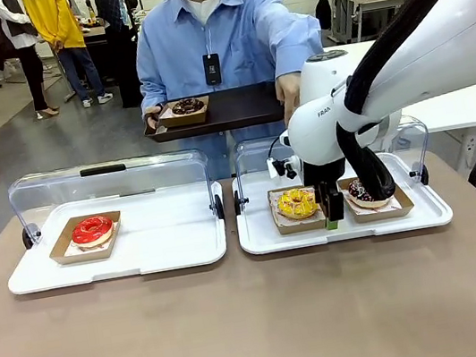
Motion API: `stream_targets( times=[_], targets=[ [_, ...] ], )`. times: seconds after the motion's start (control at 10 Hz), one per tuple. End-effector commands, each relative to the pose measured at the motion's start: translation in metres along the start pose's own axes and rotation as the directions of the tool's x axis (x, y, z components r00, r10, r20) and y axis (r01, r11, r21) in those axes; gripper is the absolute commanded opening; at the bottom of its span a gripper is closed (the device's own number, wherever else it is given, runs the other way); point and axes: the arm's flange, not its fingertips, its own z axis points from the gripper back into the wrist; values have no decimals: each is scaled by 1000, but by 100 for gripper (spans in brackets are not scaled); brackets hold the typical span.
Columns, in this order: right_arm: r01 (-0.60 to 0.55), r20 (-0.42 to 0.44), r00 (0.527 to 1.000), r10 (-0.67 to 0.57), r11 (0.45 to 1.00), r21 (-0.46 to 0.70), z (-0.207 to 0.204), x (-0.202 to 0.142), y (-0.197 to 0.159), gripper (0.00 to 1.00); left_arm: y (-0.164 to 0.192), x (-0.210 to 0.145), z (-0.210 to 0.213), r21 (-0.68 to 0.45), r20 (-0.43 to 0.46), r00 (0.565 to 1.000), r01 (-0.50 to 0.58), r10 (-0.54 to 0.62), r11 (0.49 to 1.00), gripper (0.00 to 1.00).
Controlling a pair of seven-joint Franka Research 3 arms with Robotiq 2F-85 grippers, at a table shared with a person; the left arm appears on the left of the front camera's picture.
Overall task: Provide the desired donut to the person.
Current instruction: Pick up and lift the Paper togo box containing the Donut pointed at by the person.
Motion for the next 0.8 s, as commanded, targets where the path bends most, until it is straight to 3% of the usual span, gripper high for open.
stream_targets(
  times=[0.0,0.7],
  targets=[
    [-6,32,999,6,1000,6,-3,-2,-7,100,-1,1,1,10,11,1000,-12,12,1000,100],
    [-11,55,998,11,1000,17,-12,-1,-10,100,-1,1,1,10,11,1000,-12,12,1000,100]
  ],
)
